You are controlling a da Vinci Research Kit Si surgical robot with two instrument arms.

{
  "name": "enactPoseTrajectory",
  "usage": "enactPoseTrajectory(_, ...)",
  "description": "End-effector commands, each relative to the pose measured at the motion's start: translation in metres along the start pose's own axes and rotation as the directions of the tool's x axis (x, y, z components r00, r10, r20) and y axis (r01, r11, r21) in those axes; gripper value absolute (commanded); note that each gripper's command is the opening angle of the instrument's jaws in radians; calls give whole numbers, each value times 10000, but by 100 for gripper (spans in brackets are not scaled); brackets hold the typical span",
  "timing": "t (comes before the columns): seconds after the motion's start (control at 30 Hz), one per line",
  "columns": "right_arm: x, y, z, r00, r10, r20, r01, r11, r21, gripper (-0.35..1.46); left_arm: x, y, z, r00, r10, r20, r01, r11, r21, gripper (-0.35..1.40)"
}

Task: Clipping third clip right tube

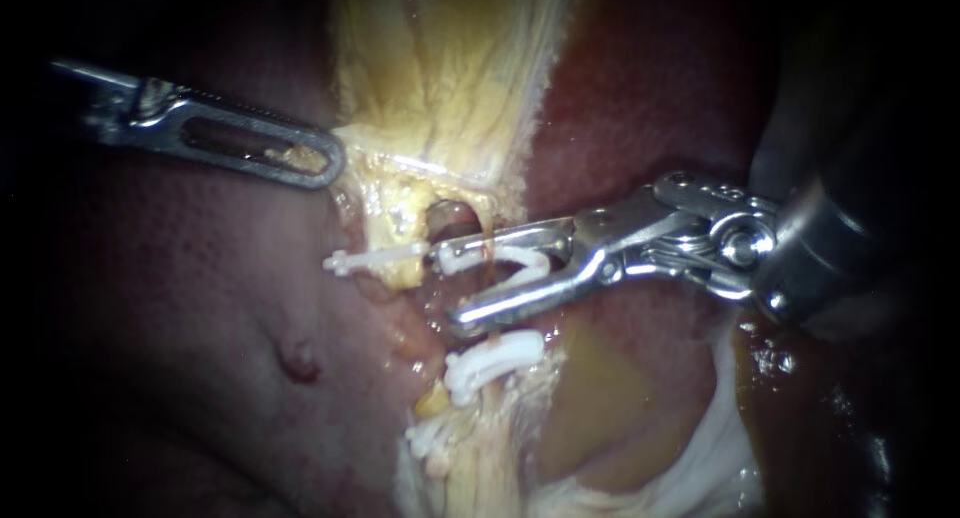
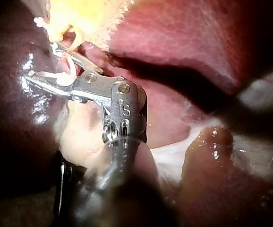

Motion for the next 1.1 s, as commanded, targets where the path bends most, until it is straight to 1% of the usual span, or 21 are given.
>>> enactPoseTrajectory(0.03,0,-2,1,10000,-9,27,9,10000,44,46,0,0,0,10000,-2,0,2,10000,-1,-35)
enactPoseTrajectory(0.17,1,-3,1,10000,-14,83,12,9999,164,46,0,0,0,10000,-2,0,2,10000,0,-35)
enactPoseTrajectory(0.33,0,-4,1,9998,-29,188,22,9993,386,41,0,1,0,10000,-1,1,1,10000,-1,-35)
enactPoseTrajectory(0.5,0,-3,-2,9998,-28,185,21,9993,379,35,0,2,1,10000,1,1,-1,10000,-1,-35)
enactPoseTrajectory(0.77,-3,2,-9,9999,-36,145,32,9996,277,10,0,2,1,10000,0,2,0,10000,-3,-35)
enactPoseTrajectory(1.07,-4,4,-12,9999,-41,97,40,9999,164,-8,0,2,1,10000,-1,2,1,10000,-2,-35)
enactPoseTrajectory(1.1,-4,4,-12,9999,-43,99,41,9999,165,-12,0,2,1,10000,-2,2,2,10000,-3,-35)
